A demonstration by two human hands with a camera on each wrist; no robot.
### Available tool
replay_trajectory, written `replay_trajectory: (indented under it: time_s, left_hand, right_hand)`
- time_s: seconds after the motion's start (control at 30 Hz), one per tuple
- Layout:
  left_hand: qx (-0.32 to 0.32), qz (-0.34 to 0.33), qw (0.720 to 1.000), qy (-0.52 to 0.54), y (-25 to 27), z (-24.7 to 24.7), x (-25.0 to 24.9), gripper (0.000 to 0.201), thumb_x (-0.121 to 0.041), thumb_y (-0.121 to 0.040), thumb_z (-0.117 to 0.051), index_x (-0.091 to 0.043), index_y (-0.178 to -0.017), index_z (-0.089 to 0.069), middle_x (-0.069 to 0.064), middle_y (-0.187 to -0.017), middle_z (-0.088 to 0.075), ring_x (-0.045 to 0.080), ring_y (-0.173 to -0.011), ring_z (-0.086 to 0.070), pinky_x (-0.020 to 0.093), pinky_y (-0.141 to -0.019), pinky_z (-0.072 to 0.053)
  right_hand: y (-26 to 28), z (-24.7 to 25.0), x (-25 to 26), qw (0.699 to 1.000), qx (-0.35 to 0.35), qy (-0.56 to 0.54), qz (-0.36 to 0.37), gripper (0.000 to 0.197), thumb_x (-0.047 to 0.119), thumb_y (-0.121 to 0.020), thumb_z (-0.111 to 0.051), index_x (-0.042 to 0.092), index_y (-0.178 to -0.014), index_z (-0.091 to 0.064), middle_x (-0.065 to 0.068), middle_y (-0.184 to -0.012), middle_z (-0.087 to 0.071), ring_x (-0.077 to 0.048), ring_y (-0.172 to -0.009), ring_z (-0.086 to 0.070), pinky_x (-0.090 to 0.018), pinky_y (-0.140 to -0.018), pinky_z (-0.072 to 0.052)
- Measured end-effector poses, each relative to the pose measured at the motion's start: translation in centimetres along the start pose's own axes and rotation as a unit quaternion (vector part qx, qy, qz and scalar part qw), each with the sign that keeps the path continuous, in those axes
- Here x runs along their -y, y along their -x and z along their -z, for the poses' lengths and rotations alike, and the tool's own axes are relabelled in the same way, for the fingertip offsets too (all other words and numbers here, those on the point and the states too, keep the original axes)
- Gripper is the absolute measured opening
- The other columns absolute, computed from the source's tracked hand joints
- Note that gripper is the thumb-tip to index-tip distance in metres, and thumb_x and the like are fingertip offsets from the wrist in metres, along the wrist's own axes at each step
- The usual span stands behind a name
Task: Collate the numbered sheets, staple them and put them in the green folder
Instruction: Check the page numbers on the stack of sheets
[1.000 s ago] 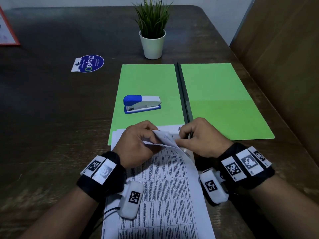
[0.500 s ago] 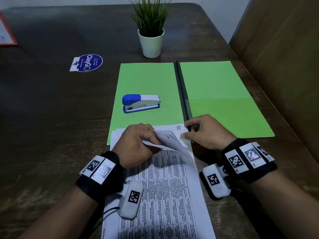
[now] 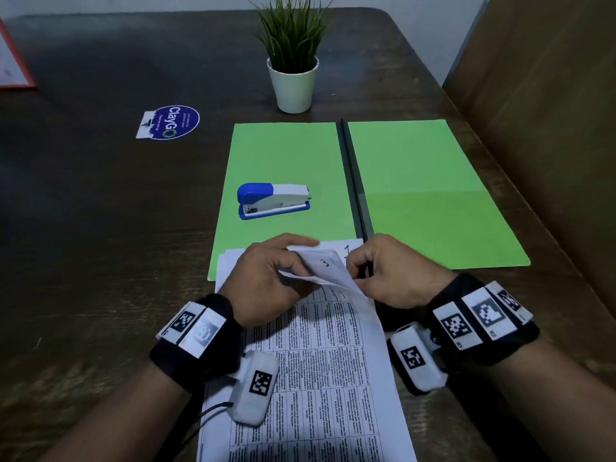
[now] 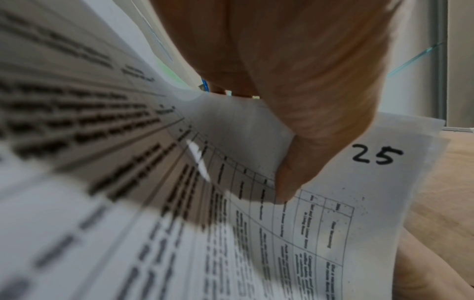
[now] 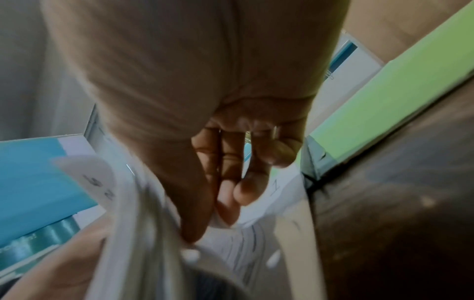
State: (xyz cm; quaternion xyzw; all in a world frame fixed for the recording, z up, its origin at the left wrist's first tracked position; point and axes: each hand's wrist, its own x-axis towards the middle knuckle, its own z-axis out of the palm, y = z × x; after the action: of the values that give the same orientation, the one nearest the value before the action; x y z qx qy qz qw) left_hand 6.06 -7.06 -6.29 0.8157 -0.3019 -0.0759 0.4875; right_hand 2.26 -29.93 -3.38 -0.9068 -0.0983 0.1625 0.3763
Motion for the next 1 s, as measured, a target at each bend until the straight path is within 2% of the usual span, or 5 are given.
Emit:
replay_trajectory:
  time_s: [0.17,0.4,0.7,0.83,1.0]
  left_hand:
    - [-0.014,-0.014,0.999,-0.037,0.1,-0.1,0.2,0.025,-0.052,-0.068,-0.072,-0.027,-0.069,-0.077,-0.012,-0.073,-0.069,0.012,-0.08,-0.057,0.035,-0.072,-0.048]
    - [-0.024,-0.001,0.998,-0.057,0.0,0.0,0.5,0.027,-0.056,-0.066,-0.073,-0.032,-0.077,-0.076,-0.018,-0.079,-0.071,0.001,-0.106,-0.059,0.042,-0.096,-0.046]
    - [0.0,0.015,1.0,-0.002,0.0,0.0,-0.2,0.009,-0.021,-0.07,-0.087,-0.024,-0.068,-0.079,-0.006,-0.083,-0.065,0.014,-0.077,-0.066,0.037,-0.071,-0.054]
    - [0.004,0.008,1.0,-0.018,0.0,0.1,0.0,0.009,-0.034,-0.067,-0.083,-0.028,-0.072,-0.079,-0.019,-0.096,-0.067,0.007,-0.09,-0.066,0.035,-0.082,-0.053]
    - [0.055,-0.01,0.994,-0.089,-0.1,0.6,0.1,0.018,-0.04,-0.065,-0.081,-0.036,-0.082,-0.076,-0.024,-0.112,-0.067,0.005,-0.108,-0.059,0.047,-0.099,-0.044]
  right_hand:
    - [-0.4,0.5,-0.8,0.989,-0.127,-0.069,-0.016,0.033,0.034,-0.086,-0.074,0.015,-0.061,-0.065,-0.002,-0.059,-0.063,-0.016,-0.055,-0.053,-0.03,-0.059,-0.048]
    - [-0.6,1.7,-1.5,0.976,-0.076,0.173,-0.11,0.057,0.051,-0.088,-0.064,0.028,-0.139,-0.053,0.003,-0.132,-0.051,-0.015,-0.128,-0.036,-0.036,-0.106,-0.037]
    - [-0.4,1.4,-1.2,0.979,-0.12,0.154,-0.06,0.034,0.044,-0.085,-0.071,0.028,-0.115,-0.069,0.01,-0.118,-0.059,-0.013,-0.114,-0.046,-0.033,-0.095,-0.041]
    - [-0.8,0.6,-0.7,0.985,-0.143,0.075,-0.052,0.017,0.032,-0.086,-0.071,0.018,-0.076,-0.068,0.003,-0.077,-0.066,-0.021,-0.076,-0.06,-0.036,-0.071,-0.051]
    - [-0.3,-0.9,-0.6,0.992,-0.087,-0.05,-0.081,0.015,0.034,-0.086,-0.071,0.021,-0.084,-0.077,0.01,-0.081,-0.076,-0.012,-0.077,-0.071,-0.036,-0.073,-0.058]
